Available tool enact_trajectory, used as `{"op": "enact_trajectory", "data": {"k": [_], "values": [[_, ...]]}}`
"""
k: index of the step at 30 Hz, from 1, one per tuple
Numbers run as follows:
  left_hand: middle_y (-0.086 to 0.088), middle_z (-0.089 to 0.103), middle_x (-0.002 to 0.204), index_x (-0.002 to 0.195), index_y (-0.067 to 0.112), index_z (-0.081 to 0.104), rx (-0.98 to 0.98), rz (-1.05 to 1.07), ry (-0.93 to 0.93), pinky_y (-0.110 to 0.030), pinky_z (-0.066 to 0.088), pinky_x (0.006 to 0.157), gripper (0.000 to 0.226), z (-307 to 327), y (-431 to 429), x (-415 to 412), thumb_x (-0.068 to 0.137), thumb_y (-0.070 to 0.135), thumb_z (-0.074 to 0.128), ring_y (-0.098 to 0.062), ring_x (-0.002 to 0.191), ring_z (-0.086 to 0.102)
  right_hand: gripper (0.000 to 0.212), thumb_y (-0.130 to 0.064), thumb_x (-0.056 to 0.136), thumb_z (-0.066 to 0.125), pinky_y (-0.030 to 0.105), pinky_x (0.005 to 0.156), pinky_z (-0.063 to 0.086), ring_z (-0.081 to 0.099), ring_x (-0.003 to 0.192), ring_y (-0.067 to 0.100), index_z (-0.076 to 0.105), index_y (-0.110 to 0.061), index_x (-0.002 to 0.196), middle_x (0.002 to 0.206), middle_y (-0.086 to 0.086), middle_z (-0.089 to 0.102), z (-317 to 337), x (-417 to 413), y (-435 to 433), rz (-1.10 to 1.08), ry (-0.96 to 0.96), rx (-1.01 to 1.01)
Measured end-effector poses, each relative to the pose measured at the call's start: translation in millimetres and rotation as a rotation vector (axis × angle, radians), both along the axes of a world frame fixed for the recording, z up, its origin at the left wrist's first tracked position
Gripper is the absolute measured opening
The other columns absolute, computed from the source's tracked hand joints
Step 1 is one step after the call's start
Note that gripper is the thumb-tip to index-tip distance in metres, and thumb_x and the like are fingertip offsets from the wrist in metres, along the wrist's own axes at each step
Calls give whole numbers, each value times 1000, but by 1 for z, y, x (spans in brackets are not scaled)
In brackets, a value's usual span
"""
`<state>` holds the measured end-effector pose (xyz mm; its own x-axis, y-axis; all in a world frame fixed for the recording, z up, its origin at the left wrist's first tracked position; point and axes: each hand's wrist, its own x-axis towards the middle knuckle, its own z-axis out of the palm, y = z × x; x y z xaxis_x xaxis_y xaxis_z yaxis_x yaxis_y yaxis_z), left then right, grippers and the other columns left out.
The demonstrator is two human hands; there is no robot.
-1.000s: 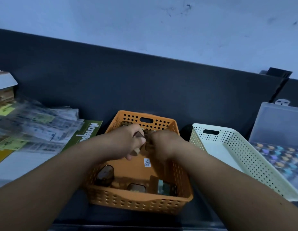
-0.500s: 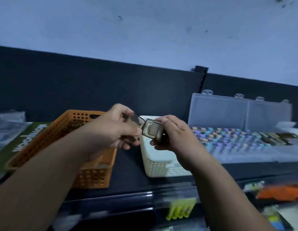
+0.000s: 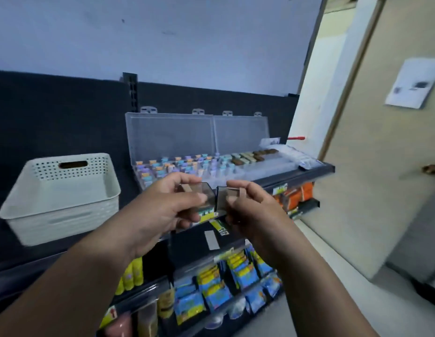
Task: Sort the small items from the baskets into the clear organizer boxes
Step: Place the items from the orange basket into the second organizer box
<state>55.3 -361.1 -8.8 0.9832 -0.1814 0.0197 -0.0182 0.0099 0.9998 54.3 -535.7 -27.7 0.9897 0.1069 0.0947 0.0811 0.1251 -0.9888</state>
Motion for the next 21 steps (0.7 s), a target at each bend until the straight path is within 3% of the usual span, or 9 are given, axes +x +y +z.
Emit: {"op": "enact_trajectory", "data": {"k": [2,4,7,9,14,17,21], "values": [[-5,61,71,109,14,59,6,-50,6,-18,43,47,34,-1,-27,5,81,-6,63,-11,55,57,47,-7,64,66,39,70,44,58,77,22,63,-23,108,95,9,65,-3,-2,-30,-27,-6,-29],[0,61,63,109,15,60,24,-82,7,-18,45,48,39,0,-52,15,80,-10,62,-10,56,58,53,-2,65,66,35,71,49,60,82,20,62,-25,112,99,7,66,-5,0,-58,-62,-7,-50],[-3,62,72,112,14,57,37,-102,0,-19,47,49,38,-4,-81,31,82,-9,61,-11,59,60,50,9,80,62,20,59,49,61,70,6,59,-23,118,94,1,65,-11,6,-88,-121,-8,-99],[-10,64,85,112,15,55,39,-102,0,-22,51,55,37,-8,-95,45,83,-6,63,-14,65,63,48,9,82,61,18,56,47,61,67,6,58,-23,117,91,0,66,-16,14,-102,-149,-13,-121],[-6,71,98,106,18,57,81,-84,-52,-40,57,84,34,-13,-119,99,79,3,71,-28,91,69,39,-1,76,70,27,65,53,67,77,19,57,-24,105,93,3,69,-22,61,-129,-243,-25,-155],[3,68,105,107,26,62,130,-76,-107,-39,54,90,35,-13,-133,140,78,11,74,-16,93,69,35,-5,76,71,39,74,54,66,79,24,59,-23,104,95,6,70,-18,101,-143,-269,-24,-179],[12,67,104,111,33,62,188,-72,-174,-37,52,93,37,-9,-154,194,78,22,75,-8,91,67,41,-12,73,72,37,74,54,69,79,22,61,-26,110,99,-2,71,-10,156,-167,-298,-46,-245]]}}
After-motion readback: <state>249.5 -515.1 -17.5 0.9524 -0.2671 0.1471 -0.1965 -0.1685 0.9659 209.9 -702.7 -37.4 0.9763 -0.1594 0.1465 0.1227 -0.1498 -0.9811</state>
